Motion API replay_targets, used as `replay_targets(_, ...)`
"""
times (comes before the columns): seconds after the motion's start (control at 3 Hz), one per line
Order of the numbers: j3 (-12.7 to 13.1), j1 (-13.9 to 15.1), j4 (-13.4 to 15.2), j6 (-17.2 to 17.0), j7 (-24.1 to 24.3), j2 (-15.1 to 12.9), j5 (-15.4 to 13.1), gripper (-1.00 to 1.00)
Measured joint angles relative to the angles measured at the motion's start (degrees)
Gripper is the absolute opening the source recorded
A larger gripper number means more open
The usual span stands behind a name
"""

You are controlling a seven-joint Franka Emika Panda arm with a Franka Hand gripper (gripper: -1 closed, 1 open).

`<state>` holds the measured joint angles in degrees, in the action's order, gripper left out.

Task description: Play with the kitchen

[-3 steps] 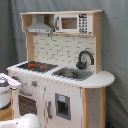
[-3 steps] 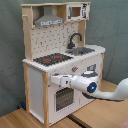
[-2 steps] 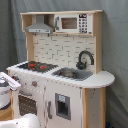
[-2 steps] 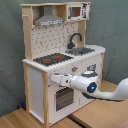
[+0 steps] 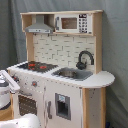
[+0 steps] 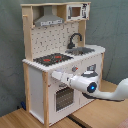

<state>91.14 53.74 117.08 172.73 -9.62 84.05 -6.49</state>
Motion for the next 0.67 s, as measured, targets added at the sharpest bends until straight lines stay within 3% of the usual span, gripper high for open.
replay_targets(0.67,0.0,0.01,-0.04,0.04,13.3,-0.03,0.34,-1.0)
